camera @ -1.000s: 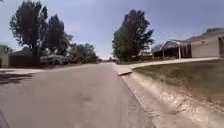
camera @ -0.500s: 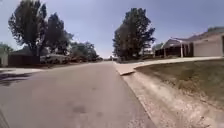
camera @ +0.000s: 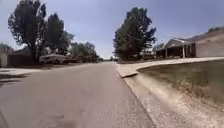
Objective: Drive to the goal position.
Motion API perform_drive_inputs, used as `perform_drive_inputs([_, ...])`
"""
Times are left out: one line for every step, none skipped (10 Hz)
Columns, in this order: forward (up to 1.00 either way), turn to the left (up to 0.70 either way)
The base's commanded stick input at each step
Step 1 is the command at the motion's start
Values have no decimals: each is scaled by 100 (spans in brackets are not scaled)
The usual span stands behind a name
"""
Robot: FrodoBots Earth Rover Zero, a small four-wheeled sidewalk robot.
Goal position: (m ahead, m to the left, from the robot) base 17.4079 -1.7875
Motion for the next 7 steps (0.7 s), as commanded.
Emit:
perform_drive_inputs([70,0])
perform_drive_inputs([70,0])
perform_drive_inputs([70,0])
perform_drive_inputs([70,0])
perform_drive_inputs([70,0])
perform_drive_inputs([70,0])
perform_drive_inputs([70,0])
